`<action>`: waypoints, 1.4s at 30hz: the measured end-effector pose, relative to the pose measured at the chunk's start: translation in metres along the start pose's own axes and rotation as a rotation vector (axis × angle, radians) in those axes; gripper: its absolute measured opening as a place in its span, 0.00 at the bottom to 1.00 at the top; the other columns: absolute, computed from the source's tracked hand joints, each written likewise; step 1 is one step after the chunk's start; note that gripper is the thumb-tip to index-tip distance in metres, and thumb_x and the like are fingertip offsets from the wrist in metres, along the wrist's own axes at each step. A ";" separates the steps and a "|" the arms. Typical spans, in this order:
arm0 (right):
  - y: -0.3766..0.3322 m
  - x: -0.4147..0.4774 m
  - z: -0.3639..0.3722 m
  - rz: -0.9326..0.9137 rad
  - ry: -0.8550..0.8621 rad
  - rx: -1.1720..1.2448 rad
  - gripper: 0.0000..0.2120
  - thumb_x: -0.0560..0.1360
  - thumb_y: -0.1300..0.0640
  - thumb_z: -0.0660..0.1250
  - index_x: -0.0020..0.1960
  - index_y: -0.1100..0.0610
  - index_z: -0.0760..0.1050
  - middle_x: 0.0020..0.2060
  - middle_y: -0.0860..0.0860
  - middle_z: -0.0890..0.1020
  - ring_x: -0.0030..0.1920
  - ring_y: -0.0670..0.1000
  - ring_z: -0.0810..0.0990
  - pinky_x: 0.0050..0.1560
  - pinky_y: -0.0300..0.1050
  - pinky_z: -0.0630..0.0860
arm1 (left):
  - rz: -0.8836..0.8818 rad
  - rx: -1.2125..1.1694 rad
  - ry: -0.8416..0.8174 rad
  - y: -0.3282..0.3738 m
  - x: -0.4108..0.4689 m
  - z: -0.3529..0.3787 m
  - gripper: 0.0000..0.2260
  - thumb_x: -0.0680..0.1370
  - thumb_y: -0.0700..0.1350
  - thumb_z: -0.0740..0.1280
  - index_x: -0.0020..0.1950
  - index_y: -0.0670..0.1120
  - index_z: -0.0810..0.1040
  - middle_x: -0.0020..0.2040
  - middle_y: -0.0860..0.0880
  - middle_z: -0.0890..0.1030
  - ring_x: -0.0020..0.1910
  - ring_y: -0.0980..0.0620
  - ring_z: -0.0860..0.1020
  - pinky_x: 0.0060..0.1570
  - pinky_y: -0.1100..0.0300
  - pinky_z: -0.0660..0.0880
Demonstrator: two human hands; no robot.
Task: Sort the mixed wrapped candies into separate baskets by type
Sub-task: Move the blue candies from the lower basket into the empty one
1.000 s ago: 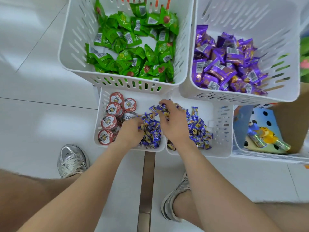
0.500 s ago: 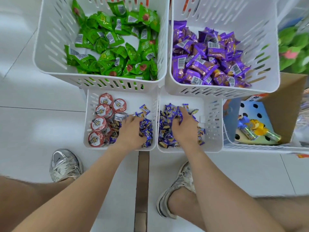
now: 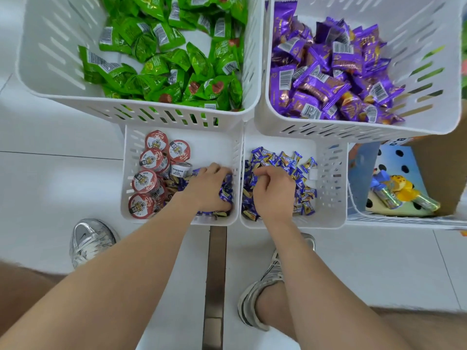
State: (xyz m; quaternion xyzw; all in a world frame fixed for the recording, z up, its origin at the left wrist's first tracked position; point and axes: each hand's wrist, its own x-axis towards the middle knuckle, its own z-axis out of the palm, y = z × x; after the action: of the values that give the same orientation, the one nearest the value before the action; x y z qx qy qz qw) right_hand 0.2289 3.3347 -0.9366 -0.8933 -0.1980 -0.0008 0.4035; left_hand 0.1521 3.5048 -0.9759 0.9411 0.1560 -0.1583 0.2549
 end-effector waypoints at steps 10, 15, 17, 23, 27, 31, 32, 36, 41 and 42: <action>-0.013 0.005 -0.002 0.061 -0.050 0.036 0.15 0.77 0.66 0.60 0.49 0.56 0.85 0.30 0.48 0.82 0.26 0.45 0.75 0.31 0.39 0.73 | 0.041 -0.096 0.084 -0.005 -0.006 -0.003 0.23 0.75 0.45 0.74 0.68 0.52 0.74 0.56 0.48 0.75 0.54 0.44 0.75 0.48 0.53 0.72; -0.026 0.010 0.006 0.041 -0.103 0.037 0.14 0.77 0.65 0.60 0.47 0.57 0.85 0.34 0.47 0.83 0.29 0.44 0.77 0.33 0.38 0.73 | -0.098 -0.591 0.465 -0.008 -0.032 -0.014 0.16 0.78 0.42 0.71 0.66 0.47 0.76 0.52 0.50 0.81 0.48 0.54 0.80 0.48 0.63 0.76; -0.030 0.012 0.009 0.103 -0.106 0.069 0.14 0.76 0.65 0.60 0.47 0.56 0.85 0.34 0.46 0.84 0.30 0.42 0.77 0.32 0.35 0.71 | -0.178 -0.801 0.534 -0.007 -0.039 -0.022 0.13 0.80 0.44 0.70 0.64 0.50 0.74 0.50 0.52 0.82 0.44 0.59 0.81 0.46 0.67 0.77; -0.018 0.014 -0.004 0.422 -0.068 0.268 0.16 0.77 0.65 0.60 0.48 0.55 0.86 0.33 0.51 0.85 0.27 0.48 0.77 0.29 0.43 0.76 | -0.459 -1.358 0.774 0.018 -0.039 -0.045 0.14 0.81 0.37 0.65 0.66 0.44 0.72 0.49 0.45 0.80 0.32 0.57 0.76 0.25 0.65 0.70; -0.005 0.026 -0.026 0.616 -0.149 0.421 0.15 0.78 0.65 0.59 0.51 0.58 0.85 0.35 0.55 0.86 0.33 0.53 0.82 0.42 0.54 0.84 | -0.465 -1.538 0.698 0.049 -0.037 -0.055 0.12 0.79 0.39 0.67 0.56 0.55 0.75 0.49 0.44 0.81 0.41 0.48 0.77 0.38 0.54 0.74; 0.009 0.035 -0.057 0.708 -0.122 0.523 0.14 0.80 0.66 0.58 0.51 0.59 0.83 0.37 0.59 0.86 0.34 0.54 0.80 0.37 0.48 0.79 | -0.335 -1.410 0.548 0.101 -0.038 -0.058 0.12 0.80 0.40 0.67 0.49 0.58 0.74 0.47 0.47 0.83 0.41 0.50 0.79 0.39 0.56 0.76; 0.015 0.035 -0.063 0.735 -0.094 0.542 0.14 0.80 0.66 0.58 0.52 0.59 0.83 0.36 0.58 0.86 0.33 0.54 0.81 0.35 0.46 0.79 | -0.295 -1.357 0.526 0.113 -0.037 -0.057 0.11 0.79 0.40 0.67 0.49 0.58 0.75 0.47 0.48 0.84 0.40 0.51 0.80 0.39 0.56 0.77; 0.033 0.033 -0.077 0.896 0.031 0.685 0.12 0.81 0.64 0.58 0.54 0.61 0.81 0.40 0.59 0.86 0.29 0.52 0.81 0.28 0.39 0.75 | -0.260 -1.131 0.406 0.136 -0.020 -0.044 0.13 0.77 0.44 0.71 0.58 0.56 0.75 0.49 0.50 0.82 0.39 0.50 0.79 0.36 0.57 0.75; 0.033 0.024 -0.076 0.892 0.118 0.703 0.12 0.81 0.62 0.58 0.50 0.60 0.81 0.39 0.59 0.86 0.32 0.53 0.81 0.31 0.42 0.75 | -0.208 -1.096 0.174 0.145 -0.002 -0.032 0.32 0.70 0.52 0.80 0.71 0.57 0.71 0.67 0.53 0.73 0.61 0.51 0.78 0.56 0.53 0.80; 0.031 0.023 -0.075 0.863 0.127 0.679 0.12 0.80 0.63 0.58 0.50 0.61 0.81 0.37 0.59 0.85 0.33 0.55 0.81 0.31 0.44 0.75 | -0.171 -1.082 0.103 0.142 0.000 -0.033 0.35 0.71 0.52 0.80 0.75 0.59 0.68 0.71 0.55 0.72 0.65 0.53 0.77 0.59 0.53 0.79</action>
State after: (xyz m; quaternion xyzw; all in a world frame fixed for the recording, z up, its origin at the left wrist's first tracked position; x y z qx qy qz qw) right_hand 0.2726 3.2705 -0.9045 -0.7112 0.2216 0.1748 0.6438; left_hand 0.2120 3.4057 -0.8881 0.6662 0.3034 -0.0296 0.6806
